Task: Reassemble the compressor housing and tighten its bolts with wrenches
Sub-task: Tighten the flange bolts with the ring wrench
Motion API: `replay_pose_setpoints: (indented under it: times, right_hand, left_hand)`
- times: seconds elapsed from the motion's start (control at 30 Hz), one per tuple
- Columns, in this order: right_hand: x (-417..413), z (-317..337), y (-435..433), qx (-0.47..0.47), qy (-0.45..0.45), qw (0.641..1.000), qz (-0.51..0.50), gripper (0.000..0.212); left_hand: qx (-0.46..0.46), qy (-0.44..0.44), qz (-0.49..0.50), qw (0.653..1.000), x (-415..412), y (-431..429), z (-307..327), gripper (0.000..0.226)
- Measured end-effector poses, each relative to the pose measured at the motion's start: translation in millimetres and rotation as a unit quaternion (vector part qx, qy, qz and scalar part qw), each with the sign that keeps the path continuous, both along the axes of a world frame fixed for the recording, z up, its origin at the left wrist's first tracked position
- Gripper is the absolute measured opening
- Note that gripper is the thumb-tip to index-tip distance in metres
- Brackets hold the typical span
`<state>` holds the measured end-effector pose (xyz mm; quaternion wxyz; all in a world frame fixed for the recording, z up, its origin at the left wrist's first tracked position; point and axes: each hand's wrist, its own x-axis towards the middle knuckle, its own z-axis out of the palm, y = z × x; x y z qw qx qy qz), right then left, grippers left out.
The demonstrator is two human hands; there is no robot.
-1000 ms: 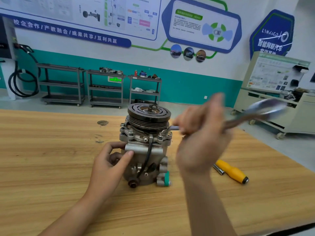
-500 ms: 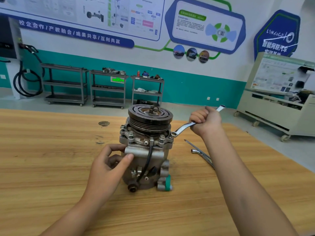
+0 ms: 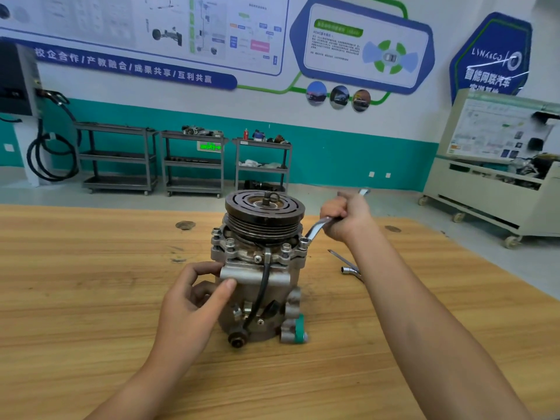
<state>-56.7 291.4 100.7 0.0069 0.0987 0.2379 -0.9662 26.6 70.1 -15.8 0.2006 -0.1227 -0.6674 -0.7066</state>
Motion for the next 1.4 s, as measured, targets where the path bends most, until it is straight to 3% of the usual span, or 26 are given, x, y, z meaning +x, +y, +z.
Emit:
replay_pose_setpoints:
  times: [0.17,0.27,0.47,0.67,0.77,0.87,0.97,1.07,1.17,1.23,1.33,1.4]
  right_hand:
    - [1.6,24.1,-6.5,0.117,0.026,0.993,0.006,0.064]
    - [-2.2,19.2,-14.5,0.113,0.009,0.992,0.047,0.055]
    - [-7.5,5.4,-13.2,0.052,0.022,0.996,0.075,0.062]
    - [19.9,-21.4,4.9,-0.096,0.041,0.990,-0.091,0.052]
    - [51.1,-26.2,2.1,-0.064,0.095,0.974,-0.194,0.048]
    - [88.5,-39.1,-11.6,0.035,0.187,0.945,-0.267,0.058]
    - [118.7,-61.8,-41.2,0.201,0.311,0.868,-0.332,0.051]
    - [126.3,-78.1,-78.5,0.405,0.409,0.714,-0.398,0.031]
    - [115.5,-81.3,-107.1,0.533,0.458,0.537,-0.467,0.039]
    - [105.8,-75.8,-124.4,0.604,0.439,0.458,-0.483,0.043]
    - [98.8,-66.6,-135.9,0.655,0.392,0.425,-0.485,0.044]
    - [101.2,-61.3,-131.1,0.621,0.405,0.444,-0.503,0.044]
  left_hand:
    - [-0.006,0.002,0.002,1.000,-1.4,-1.6,-1.7,0.025]
    - [-0.006,-0.001,0.002,1.000,-1.2,-1.8,-1.4,0.027]
    - [-0.004,0.000,0.008,1.000,-1.4,-1.5,-1.2,0.023]
    - [-0.003,0.003,0.012,1.000,-0.7,0.2,-0.1,0.023]
    - [-0.004,0.004,0.015,1.000,0.1,1.2,0.5,0.022]
    - [-0.006,0.007,0.019,1.000,0.9,2.0,0.8,0.022]
    - [-0.010,0.007,0.018,1.000,0.8,1.5,0.3,0.022]
    - [-0.008,0.009,0.013,1.000,-0.6,0.2,-2.4,0.022]
    - [-0.008,0.009,0.002,1.000,-1.5,-0.3,-1.9,0.024]
    - [-0.005,0.013,-0.010,1.000,-0.3,0.1,2.3,0.021]
    - [-0.055,0.041,0.014,0.998,2.2,-0.4,6.7,0.031]
    - [-0.054,0.046,0.020,0.997,1.5,-0.6,6.0,0.018]
